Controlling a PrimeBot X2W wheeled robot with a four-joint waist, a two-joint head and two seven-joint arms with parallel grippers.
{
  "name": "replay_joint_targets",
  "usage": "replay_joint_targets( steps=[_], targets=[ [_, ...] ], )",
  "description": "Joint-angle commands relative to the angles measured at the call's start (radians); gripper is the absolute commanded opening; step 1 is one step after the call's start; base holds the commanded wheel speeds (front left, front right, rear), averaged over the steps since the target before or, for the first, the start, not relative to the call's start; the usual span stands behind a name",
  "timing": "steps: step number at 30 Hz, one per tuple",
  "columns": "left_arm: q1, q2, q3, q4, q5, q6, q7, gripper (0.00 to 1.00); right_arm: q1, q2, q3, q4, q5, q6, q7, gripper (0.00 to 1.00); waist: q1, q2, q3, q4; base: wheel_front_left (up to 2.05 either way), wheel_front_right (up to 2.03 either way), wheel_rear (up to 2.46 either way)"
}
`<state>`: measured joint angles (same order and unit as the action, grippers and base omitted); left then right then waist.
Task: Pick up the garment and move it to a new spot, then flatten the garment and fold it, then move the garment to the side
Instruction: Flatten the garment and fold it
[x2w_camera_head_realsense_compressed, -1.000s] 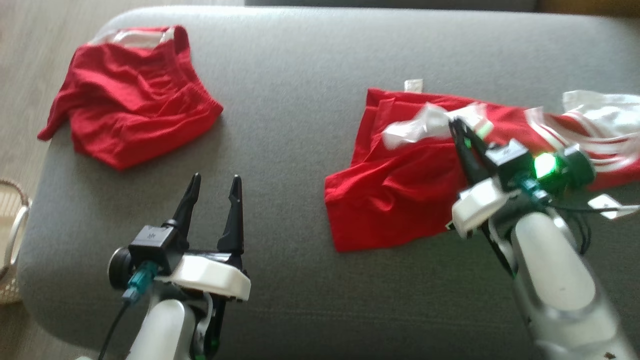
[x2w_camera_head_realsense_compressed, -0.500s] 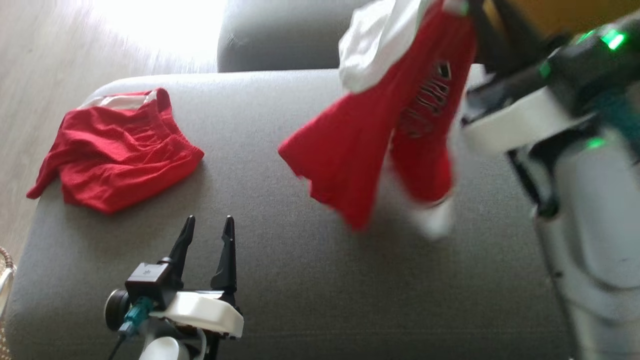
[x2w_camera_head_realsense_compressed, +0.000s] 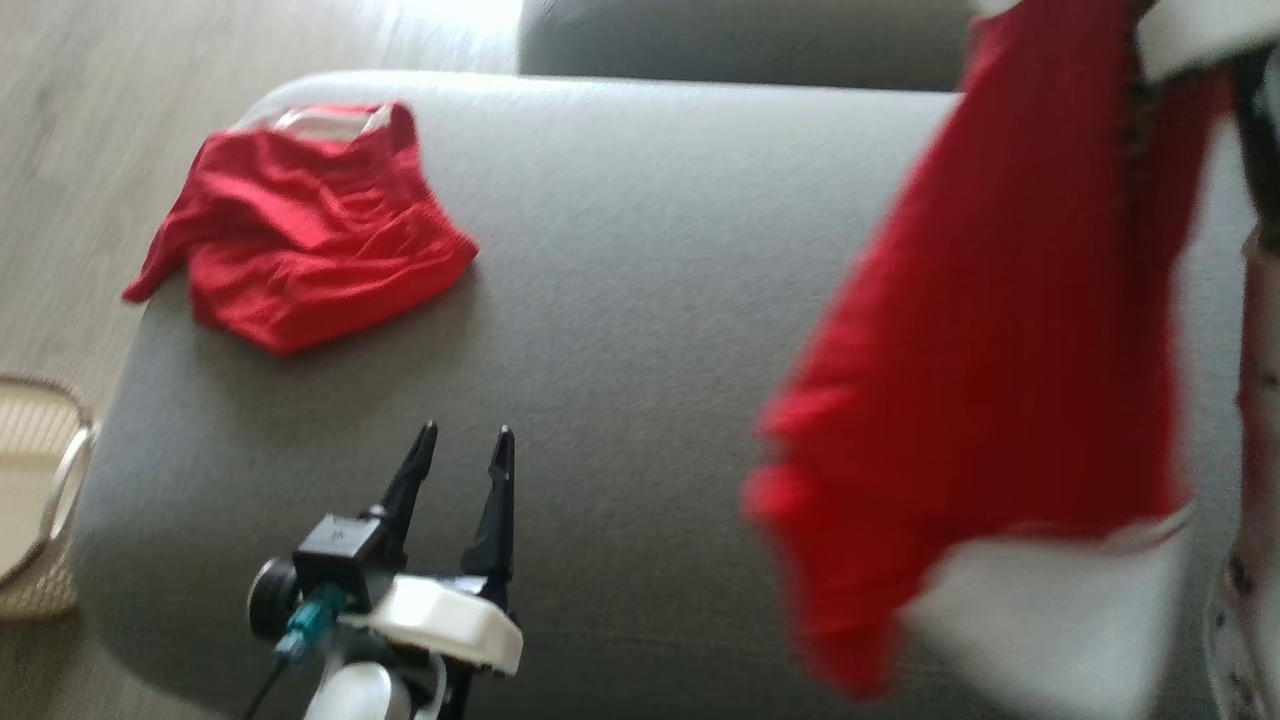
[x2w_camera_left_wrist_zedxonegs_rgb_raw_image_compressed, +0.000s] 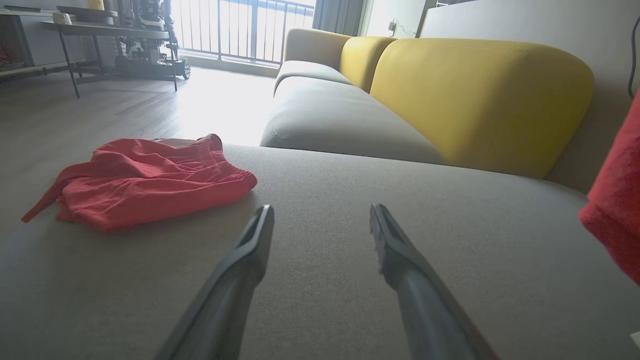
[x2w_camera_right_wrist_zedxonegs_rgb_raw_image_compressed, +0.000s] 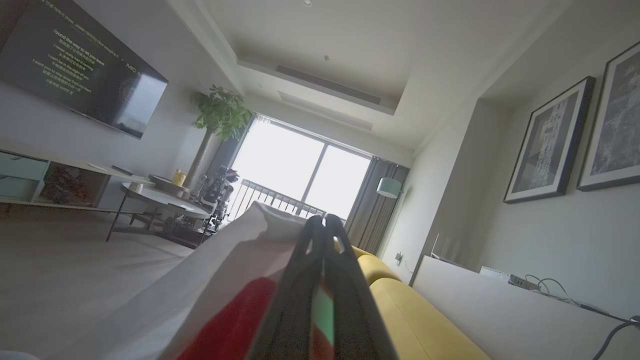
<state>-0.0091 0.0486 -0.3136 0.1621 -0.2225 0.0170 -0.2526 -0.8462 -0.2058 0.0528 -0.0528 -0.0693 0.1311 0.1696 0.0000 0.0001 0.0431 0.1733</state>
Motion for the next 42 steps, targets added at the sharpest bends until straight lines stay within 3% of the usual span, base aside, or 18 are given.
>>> replay_joint_targets(
  steps=[1,9,10,11,12,18,23,27,32,35,42],
  targets=[
    [-0.068,0.002,0.023,-0.032,-0.004,-0.001,-0.009,1.00,-0.066,0.003,0.006,0.023,-0.021,0.000,-0.012,0.00,0.0000,-0.0001,0.051,0.050,0.00,0.00,0.00],
    [-0.111,0.002,-0.029,-0.029,-0.024,0.010,-0.009,1.00,-0.140,0.021,0.011,0.438,-0.132,0.000,-0.096,0.00,0.0000,-0.0001,0.116,0.120,0.00,0.00,0.00],
    [-0.117,0.002,-0.036,-0.029,-0.025,0.011,-0.009,1.00,-0.151,0.022,0.005,0.500,-0.150,0.000,-0.117,0.47,0.0000,-0.0001,0.123,0.126,0.00,0.00,0.00],
    [-0.117,0.002,-0.036,-0.029,-0.025,0.011,-0.009,1.00,-0.151,0.022,0.005,0.500,-0.150,0.000,-0.117,0.47,0.0000,-0.0001,0.123,0.126,0.00,0.00,0.00],
    [-0.122,0.002,-0.043,-0.029,-0.027,0.012,-0.009,1.00,-0.161,0.020,0.004,0.566,-0.170,0.000,-0.134,1.00,0.0000,-0.0001,0.130,0.132,0.00,0.00,0.00],
    [-0.145,0.002,-0.069,-0.018,-0.034,0.025,-0.009,1.00,-0.214,0.024,0.014,0.868,-0.247,0.000,-0.171,1.00,0.0000,-0.0001,0.152,0.144,0.00,0.00,0.00],
    [-0.146,0.002,-0.060,-0.010,-0.031,0.030,-0.009,1.00,-0.233,0.047,0.033,0.954,-0.238,0.000,-0.261,1.00,0.0000,-0.0001,0.138,0.112,0.00,0.00,0.00],
    [-0.143,0.002,-0.041,-0.019,-0.029,0.030,-0.009,1.00,-0.209,0.065,0.035,0.946,-0.192,0.000,-0.336,1.00,0.0000,-0.0001,0.109,0.054,0.00,0.00,0.00],
    [-0.146,0.002,-0.022,-0.043,-0.026,0.030,-0.009,1.00,-0.124,0.080,0.017,0.834,-0.110,0.000,-0.379,1.00,0.0000,-0.0001,0.083,-0.052,0.00,0.00,0.00],
    [-0.159,0.002,-0.015,-0.058,-0.021,0.029,-0.009,1.00,0.001,0.093,0.006,0.667,-0.046,0.000,-0.372,1.00,0.0000,-0.0001,0.078,-0.147,0.00,0.00,0.00],
    [-0.206,0.002,-0.013,-0.055,-0.013,0.027,-0.009,1.00,0.307,0.122,-0.015,0.294,0.035,0.000,-0.291,1.00,0.0000,-0.0001,0.097,-0.291,0.00,0.00,0.00]
  ],
)
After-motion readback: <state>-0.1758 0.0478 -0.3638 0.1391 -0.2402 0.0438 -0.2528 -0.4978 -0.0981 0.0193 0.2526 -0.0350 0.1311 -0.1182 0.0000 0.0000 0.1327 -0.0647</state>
